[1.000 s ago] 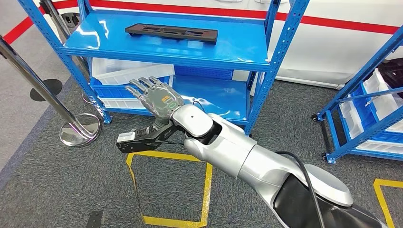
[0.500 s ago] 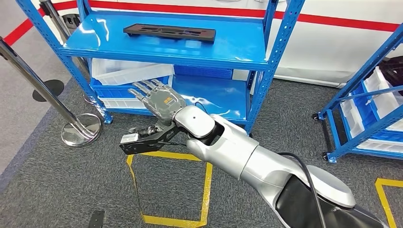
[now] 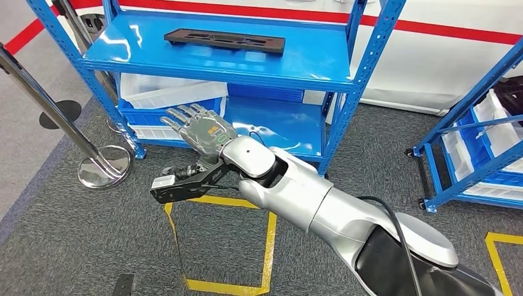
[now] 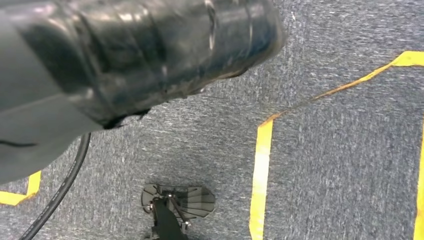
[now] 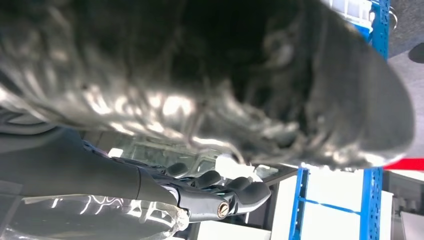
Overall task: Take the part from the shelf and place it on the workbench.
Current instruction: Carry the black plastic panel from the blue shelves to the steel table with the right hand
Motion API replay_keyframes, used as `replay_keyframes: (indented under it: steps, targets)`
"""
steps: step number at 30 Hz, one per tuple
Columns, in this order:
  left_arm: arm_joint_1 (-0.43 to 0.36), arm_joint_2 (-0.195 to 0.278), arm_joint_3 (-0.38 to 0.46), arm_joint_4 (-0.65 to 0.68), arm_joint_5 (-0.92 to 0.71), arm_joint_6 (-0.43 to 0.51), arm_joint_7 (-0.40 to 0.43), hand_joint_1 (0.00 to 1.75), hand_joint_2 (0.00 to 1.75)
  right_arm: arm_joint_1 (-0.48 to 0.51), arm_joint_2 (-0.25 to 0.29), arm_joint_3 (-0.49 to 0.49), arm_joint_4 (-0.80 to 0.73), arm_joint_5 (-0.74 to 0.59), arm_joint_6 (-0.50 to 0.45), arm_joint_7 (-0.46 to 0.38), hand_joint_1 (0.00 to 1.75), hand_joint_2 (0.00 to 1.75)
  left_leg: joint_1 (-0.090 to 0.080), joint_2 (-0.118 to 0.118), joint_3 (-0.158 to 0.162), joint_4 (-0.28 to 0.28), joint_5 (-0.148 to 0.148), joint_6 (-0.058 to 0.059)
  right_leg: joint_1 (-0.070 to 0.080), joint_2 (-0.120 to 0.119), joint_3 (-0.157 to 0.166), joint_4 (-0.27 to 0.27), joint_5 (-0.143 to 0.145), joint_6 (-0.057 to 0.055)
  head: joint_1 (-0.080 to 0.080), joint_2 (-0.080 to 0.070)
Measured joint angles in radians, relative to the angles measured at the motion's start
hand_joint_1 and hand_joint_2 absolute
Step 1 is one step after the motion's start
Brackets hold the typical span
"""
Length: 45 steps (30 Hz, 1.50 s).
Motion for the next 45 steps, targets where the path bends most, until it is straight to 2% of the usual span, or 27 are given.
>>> replay_keyframes:
  steps: [2, 4, 5, 6, 7, 9, 11, 13, 16, 17, 19, 20, 21, 22, 23, 25, 26, 30, 32, 35, 36, 37, 38, 40, 41, 42, 45]
  targets:
    - [0.0, 0.0, 0.0, 0.0, 0.003, -0.001, -0.001, 0.0, 0.0, -0.003, 0.0, 0.0, 0.0, -0.006, 0.0, 0.0, 0.0, 0.0, 0.001, 0.0, 0.003, -0.002, 0.0, 0.01, -0.003, 0.0, -0.033, 0.074, -0.042, 0.009, 0.002, 0.0]
    - [-0.001, 0.0, 0.0, 0.0, 0.006, -0.002, -0.002, 0.0, 0.0, -0.005, 0.0, -0.001, 0.0, -0.01, 0.0, 0.0, 0.0, 0.0, -0.001, 0.0, 0.005, -0.002, -0.002, 0.017, -0.005, 0.0, -0.096, 0.201, -0.094, 0.012, 0.002, 0.0]
    - [0.0, 0.0, 0.0, 0.0, 0.007, -0.002, -0.002, 0.0, 0.0, -0.004, 0.0, -0.001, 0.001, -0.011, 0.001, 0.0, 0.0, 0.0, -0.003, 0.0, 0.006, -0.002, -0.003, 0.019, -0.005, 0.0, -0.123, 0.249, -0.104, 0.011, 0.002, 0.0]
    - [0.0, 0.0, 0.0, 0.0, 0.007, -0.002, -0.002, 0.0, 0.0, -0.003, 0.0, -0.001, 0.001, -0.011, 0.001, 0.0, 0.0, 0.0, -0.004, 0.0, 0.008, -0.002, -0.005, 0.02, -0.005, 0.0, -0.136, 0.264, -0.096, 0.009, 0.003, 0.0]
    - [0.0, 0.0, 0.0, 0.0, 0.007, -0.002, -0.002, 0.0, 0.0, -0.002, 0.0, -0.001, 0.002, -0.012, 0.001, 0.0, 0.0, 0.0, -0.005, -0.001, 0.01, -0.002, -0.007, 0.021, -0.005, 0.0, -0.13, 0.241, -0.068, 0.005, 0.003, 0.0]
    - [0.0, 0.0, 0.0, 0.0, 0.007, -0.002, -0.002, 0.0, 0.0, -0.005, 0.0, -0.001, 0.002, -0.012, 0.001, 0.0, 0.0, 0.0, -0.007, -0.003, 0.017, -0.002, -0.012, 0.02, -0.001, 0.001, -0.083, 0.122, 0.005, -0.009, 0.003, 0.0]
    - [-0.001, 0.0, -0.001, 0.0, 0.008, -0.002, -0.003, 0.0, 0.0, -0.01, 0.0, -0.002, 0.002, -0.012, 0.001, 0.0, 0.0, 0.0, -0.011, -0.004, 0.018, -0.001, -0.016, 0.016, 0.005, 0.002, -0.039, 0.025, 0.038, -0.02, 0.002, 0.0]
    - [-0.002, 0.0, -0.003, 0.0, 0.009, -0.002, -0.003, 0.0, 0.0, -0.013, 0.0, -0.002, 0.003, -0.012, 0.002, 0.0, 0.0, 0.0, -0.012, -0.003, 0.017, -0.003, -0.016, 0.008, 0.009, 0.002, -0.025, -0.004, 0.033, -0.024, 0.002, 0.0]
    - [-0.002, 0.001, -0.007, 0.0, 0.01, -0.002, -0.003, 0.0, 0.0, -0.014, 0.0, -0.002, 0.004, -0.016, 0.002, 0.0, 0.0, 0.0, -0.011, -0.001, 0.008, 0.018, -0.036, -0.008, -0.001, 0.002, -0.01, -0.028, 0.036, -0.031, 0.0, 0.0]
    - [-0.003, 0.001, -0.008, 0.0, 0.011, -0.002, -0.003, 0.0, 0.0, -0.015, 0.001, -0.002, 0.005, -0.019, 0.002, -0.001, 0.0, 0.0, -0.01, 0.0, -0.009, 0.056, -0.057, -0.012, -0.004, 0.001, -0.004, -0.035, 0.037, -0.034, -0.002, 0.0]
    - [-0.003, 0.002, -0.009, 0.0, 0.013, -0.002, -0.003, 0.0, 0.0, -0.013, 0.002, -0.002, 0.006, -0.026, 0.002, -0.001, 0.0, 0.0, -0.008, 0.0, -0.072, 0.18, -0.107, -0.019, -0.004, 0.0, 0.002, -0.036, 0.035, -0.038, -0.004, 0.0]
    - [-0.001, 0.003, -0.009, 0.0, 0.015, -0.002, -0.002, 0.0, 0.0, -0.009, 0.002, -0.002, 0.007, -0.028, 0.002, -0.001, 0.0, 0.0, -0.007, 0.0, -0.102, 0.235, -0.121, -0.022, -0.004, 0.0, 0.003, -0.035, 0.033, -0.039, -0.004, 0.0]
    - [0.001, 0.003, -0.009, 0.0, 0.016, -0.002, -0.002, 0.0, 0.0, -0.006, 0.002, -0.002, 0.008, -0.03, 0.002, -0.001, 0.0, 0.0, -0.006, 0.0, -0.122, 0.263, -0.119, -0.024, -0.004, 0.001, 0.004, -0.033, 0.031, -0.04, -0.004, 0.0]
    - [0.002, 0.004, -0.009, 0.0, 0.017, -0.002, -0.002, 0.0, 0.0, -0.004, 0.002, -0.002, 0.01, -0.031, 0.002, 0.0, 0.0, 0.0, -0.004, 0.0, -0.124, 0.252, -0.097, -0.026, -0.005, 0.001, 0.005, -0.03, 0.027, -0.039, -0.004, 0.0]
    - [0.003, 0.004, -0.009, 0.0, 0.017, -0.002, -0.001, 0.0, 0.0, -0.003, 0.002, -0.002, 0.01, -0.031, 0.001, 0.0, 0.0, 0.0, -0.002, 0.001, -0.107, 0.207, -0.061, -0.028, -0.006, 0.002, 0.006, -0.025, 0.022, -0.037, -0.004, 0.0]
    - [0.001, 0.006, -0.01, 0.0, 0.017, -0.002, -0.001, 0.0, 0.0, -0.005, 0.002, -0.002, 0.011, -0.035, 0.001, 0.0, 0.0, 0.0, 0.0, 0.003, -0.053, 0.081, 0.001, -0.03, -0.006, 0.003, 0.007, -0.013, 0.01, -0.029, -0.004, 0.0]
    - [0.0, 0.007, -0.01, 0.0, 0.017, -0.002, 0.0, 0.0, 0.0, -0.006, 0.002, -0.002, 0.011, -0.037, 0.001, 0.0, 0.0, 0.0, -0.001, 0.003, -0.032, 0.038, 0.012, -0.027, -0.004, 0.003, 0.006, -0.007, 0.005, -0.024, -0.005, 0.0]
    - [0.001, 0.008, -0.011, 0.0, 0.016, -0.001, 0.004, 0.0, 0.0, -0.007, 0.002, -0.002, 0.013, -0.044, 0.0, 0.0, 0.0, 0.0, -0.002, -0.001, -0.015, 0.007, 0.005, -0.005, 0.001, 0.003, 0.005, -0.003, -0.003, -0.007, -0.004, 0.0]
    - [0.001, 0.008, -0.011, 0.0, 0.016, -0.001, 0.004, 0.0, 0.0, -0.009, 0.002, -0.002, 0.013, -0.044, -0.001, 0.0, 0.0, 0.0, 0.003, 0.0, -0.006, 0.001, 0.004, 0.008, 0.001, 0.003, -0.011, 0.038, -0.028, 0.001, -0.001, 0.0]
    - [-0.001, 0.008, -0.011, 0.0, 0.016, -0.001, 0.005, 0.0, 0.0, -0.007, 0.001, -0.002, 0.014, -0.045, -0.001, 0.0, 0.0, 0.0, 0.002, 0.0, 0.003, -0.001, -0.002, 0.02, -0.004, 0.002, -0.105, 0.217, -0.099, 0.009, 0.002, 0.0]
    - [0.0, 0.008, -0.012, 0.0, 0.016, -0.001, 0.005, 0.0, 0.0, -0.004, 0.001, -0.002, 0.015, -0.045, -0.001, 0.0, 0.0, 0.0, 0.001, 0.0, 0.005, 0.0, -0.004, 0.021, -0.006, 0.002, -0.133, 0.26, -0.104, 0.01, 0.002, 0.0]
    - [0.0, 0.008, -0.012, 0.0, 0.016, -0.001, 0.006, 0.0, 0.0, -0.002, 0.0, -0.002, 0.017, -0.045, -0.001, 0.0, 0.0, 0.0, 0.001, 0.0, 0.007, 0.0, -0.006, 0.021, -0.007, 0.002, -0.145, 0.269, -0.091, 0.01, 0.002, 0.0]
    - [0.001, 0.008, -0.012, 0.0, 0.016, -0.001, 0.006, 0.0, 0.0, -0.001, 0.0, -0.002, 0.018, -0.045, -0.001, 0.0, 0.0, 0.0, 0.001, -0.001, 0.011, 0.0, -0.009, 0.021, -0.007, 0.002, -0.138, 0.241, -0.061, 0.007, 0.002, 0.0]
    - [0.001, 0.008, -0.012, 0.0, 0.017, -0.001, 0.008, 0.0, 0.0, -0.002, 0.0, -0.002, 0.02, -0.045, -0.001, 0.0, 0.0, 0.0, 0.0, -0.003, 0.02, -0.001, -0.015, 0.017, -0.006, 0.003, -0.085, 0.114, 0.011, -0.002, 0.002, 0.0]
    - [0.0, 0.008, -0.012, 0.0, 0.017, -0.001, 0.009, 0.0, 0.0, -0.003, 0.0, -0.002, 0.02, -0.045, -0.001, 0.0, 0.0, 0.0, -0.002, -0.004, 0.022, 0.0, -0.018, 0.014, -0.003, 0.003, -0.057, 0.054, 0.032, -0.006, 0.002, 0.0]
    - [-0.001, 0.008, -0.013, 0.0, 0.018, -0.001, 0.011, 0.0, 0.0, -0.005, 0.0, -0.003, 0.02, -0.045, -0.001, 0.0, 0.0, 0.0, -0.003, -0.005, 0.023, -0.001, -0.02, 0.01, -0.001, 0.003, -0.039, 0.016, 0.04, -0.01, 0.001, 0.0]
    - [-0.001, 0.008, -0.013, 0.0, 0.022, -0.001, 0.018, 0.0, 0.0, -0.006, -0.001, -0.003, 0.021, -0.046, -0.002, 0.0, 0.0, 0.0, -0.003, -0.004, 0.023, -0.008, -0.022, -0.008, 0.002, 0.005, -0.026, -0.012, 0.036, -0.018, 0.001, 0.0]
